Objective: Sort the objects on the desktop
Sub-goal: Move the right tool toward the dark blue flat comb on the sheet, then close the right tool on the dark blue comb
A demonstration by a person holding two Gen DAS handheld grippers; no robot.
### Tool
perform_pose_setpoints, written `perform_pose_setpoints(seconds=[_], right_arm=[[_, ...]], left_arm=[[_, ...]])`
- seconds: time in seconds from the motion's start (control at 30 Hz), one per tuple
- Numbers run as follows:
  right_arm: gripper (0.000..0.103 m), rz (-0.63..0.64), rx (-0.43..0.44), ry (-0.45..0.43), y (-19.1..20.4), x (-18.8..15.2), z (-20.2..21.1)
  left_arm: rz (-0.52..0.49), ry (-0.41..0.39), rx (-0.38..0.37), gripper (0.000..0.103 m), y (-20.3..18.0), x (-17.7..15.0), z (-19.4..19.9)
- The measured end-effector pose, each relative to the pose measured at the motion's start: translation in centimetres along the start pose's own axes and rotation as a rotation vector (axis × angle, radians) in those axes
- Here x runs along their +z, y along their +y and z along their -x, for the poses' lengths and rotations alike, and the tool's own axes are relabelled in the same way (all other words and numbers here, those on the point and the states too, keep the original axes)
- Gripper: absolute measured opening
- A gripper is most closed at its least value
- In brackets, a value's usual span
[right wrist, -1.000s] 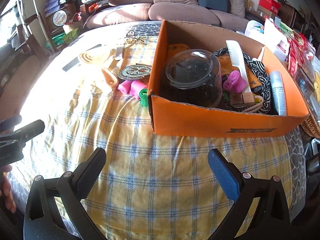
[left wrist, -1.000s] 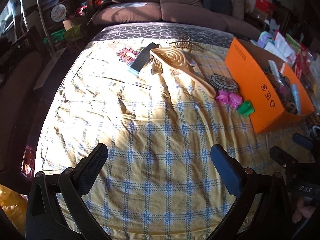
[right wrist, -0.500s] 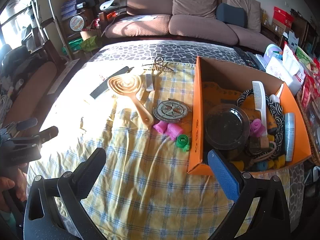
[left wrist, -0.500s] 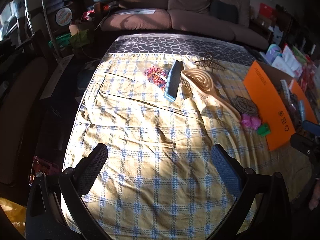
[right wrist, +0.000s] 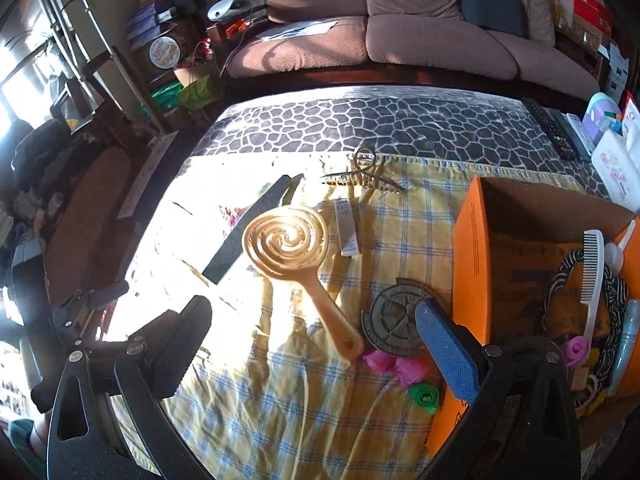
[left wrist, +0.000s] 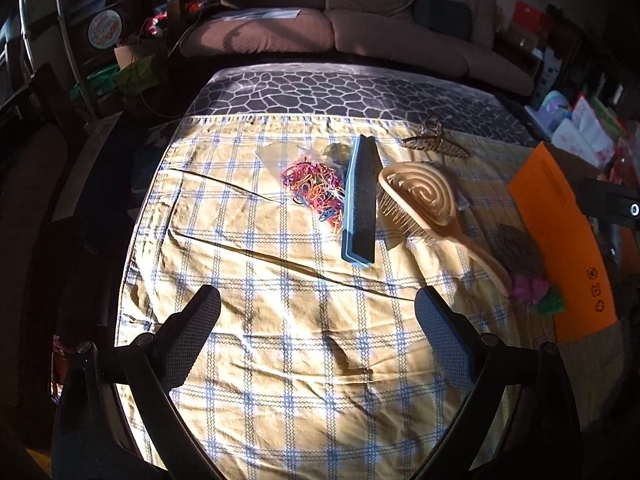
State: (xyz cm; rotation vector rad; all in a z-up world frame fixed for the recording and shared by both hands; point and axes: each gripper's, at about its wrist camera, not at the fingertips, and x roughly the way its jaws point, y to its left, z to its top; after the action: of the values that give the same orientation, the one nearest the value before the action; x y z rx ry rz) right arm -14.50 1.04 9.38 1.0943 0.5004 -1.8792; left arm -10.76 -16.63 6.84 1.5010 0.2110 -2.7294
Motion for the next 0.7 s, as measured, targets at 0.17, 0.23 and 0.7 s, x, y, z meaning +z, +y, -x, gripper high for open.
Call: perform_pose_setpoints(seconds=[0.17, 0.23, 0.7], right_arm=[[0.098, 0.026, -0.008, 0.026, 0.7, 4.1, -2.7], [0.092, 0.033, -0.008, 0.033, 1.1, 5.4, -3.9], [0.067, -0.085, 0.101, 0.179, 2.0, 10.4, -14.7]], left_arm=[[-0.011, 0.027, -0.036, 0.083, 0.1, 1.0, -2.3], [-0.021, 0.028, -0.039, 0.083, 0.1, 1.3, -2.9], [-0.014, 0.054, -0.115, 0.064, 0.5, 1.9, -6.4]])
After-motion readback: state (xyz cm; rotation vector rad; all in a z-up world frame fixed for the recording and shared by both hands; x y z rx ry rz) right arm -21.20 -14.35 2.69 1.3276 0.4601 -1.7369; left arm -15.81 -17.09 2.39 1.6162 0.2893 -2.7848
